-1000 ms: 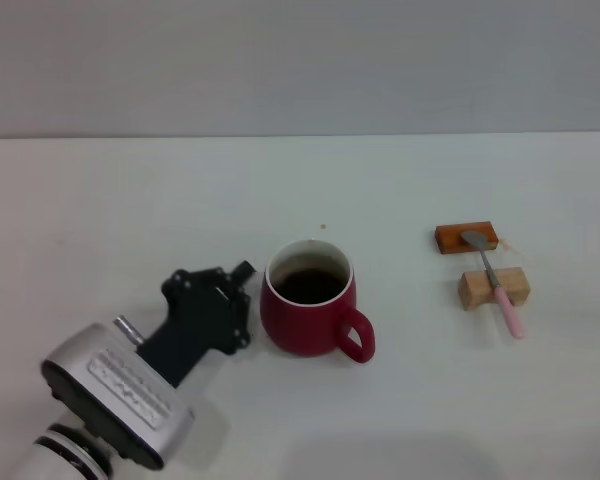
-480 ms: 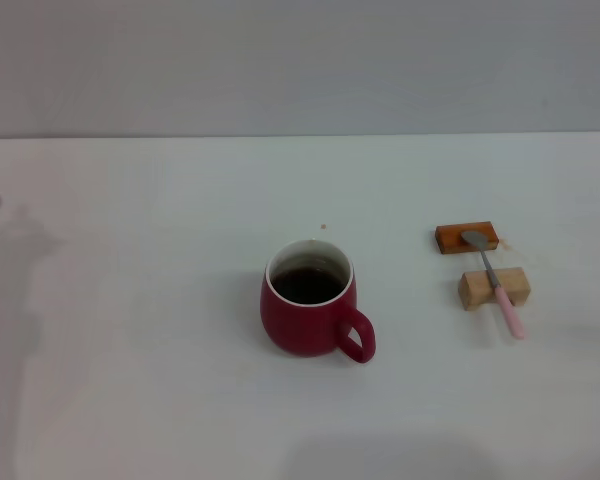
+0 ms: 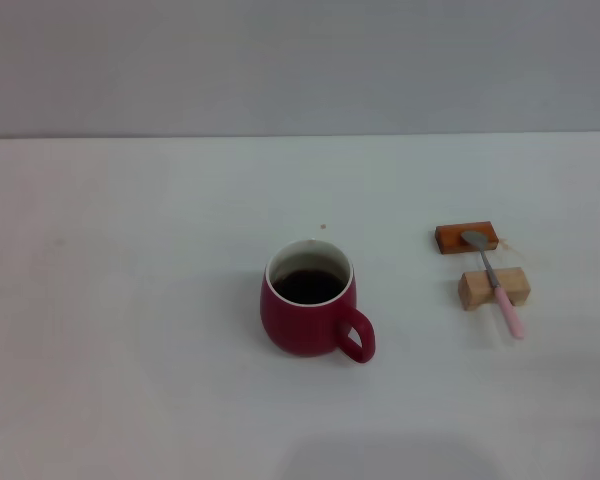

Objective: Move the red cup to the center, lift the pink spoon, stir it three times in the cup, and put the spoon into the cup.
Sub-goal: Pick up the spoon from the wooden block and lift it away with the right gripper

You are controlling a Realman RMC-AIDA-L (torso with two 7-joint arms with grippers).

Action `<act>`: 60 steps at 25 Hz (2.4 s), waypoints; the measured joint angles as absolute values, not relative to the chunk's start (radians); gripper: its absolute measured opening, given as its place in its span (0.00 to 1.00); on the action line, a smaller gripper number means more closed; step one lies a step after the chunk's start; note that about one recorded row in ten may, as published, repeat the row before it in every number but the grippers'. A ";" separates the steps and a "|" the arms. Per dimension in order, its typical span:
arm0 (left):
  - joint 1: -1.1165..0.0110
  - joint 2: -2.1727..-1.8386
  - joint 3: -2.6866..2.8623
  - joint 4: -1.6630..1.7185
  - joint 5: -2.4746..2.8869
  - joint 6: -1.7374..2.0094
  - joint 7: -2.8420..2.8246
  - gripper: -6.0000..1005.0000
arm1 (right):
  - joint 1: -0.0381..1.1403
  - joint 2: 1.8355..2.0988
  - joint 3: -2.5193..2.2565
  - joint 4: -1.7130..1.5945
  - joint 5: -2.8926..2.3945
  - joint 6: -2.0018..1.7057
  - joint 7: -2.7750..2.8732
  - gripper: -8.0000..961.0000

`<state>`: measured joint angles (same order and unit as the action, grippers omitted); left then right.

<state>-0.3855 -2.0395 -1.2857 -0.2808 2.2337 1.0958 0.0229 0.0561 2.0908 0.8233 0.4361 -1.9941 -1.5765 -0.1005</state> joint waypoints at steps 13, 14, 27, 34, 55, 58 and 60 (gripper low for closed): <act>-0.406 -2.008 -1.324 -0.268 2.233 1.081 0.030 0.47 | 0.005 2.088 0.386 0.625 -1.740 -1.584 -0.229 0.78; -0.409 -2.006 -1.324 -0.265 2.233 1.081 0.030 0.49 | 0.005 2.088 0.386 0.625 -1.740 -1.584 -0.229 0.77; -0.435 -1.997 -1.326 -0.232 2.233 1.082 0.031 0.84 | -0.031 2.087 0.135 0.684 -1.676 -1.549 -0.262 0.76; -0.437 -1.996 -1.327 -0.232 2.233 1.083 0.044 0.84 | -0.004 2.087 0.037 0.677 -1.605 -1.508 -0.258 0.75; -0.437 -2.005 -1.327 -0.232 2.233 1.092 0.045 0.84 | 0.090 2.080 0.031 0.660 -1.599 -1.334 -0.252 0.72; -0.437 -2.005 -1.327 -0.232 2.233 1.093 0.045 0.84 | 0.104 2.079 0.035 0.655 -1.583 -1.317 -0.252 0.72; -0.437 -2.006 -1.327 -0.232 2.233 1.094 0.045 0.84 | 0.117 2.079 0.037 0.649 -1.578 -1.300 -0.252 0.72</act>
<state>-0.4372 -2.0064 -1.3268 -0.2316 2.2334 1.0936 0.0445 0.1167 2.0786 0.0367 0.6488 -1.5783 -1.3005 -0.2517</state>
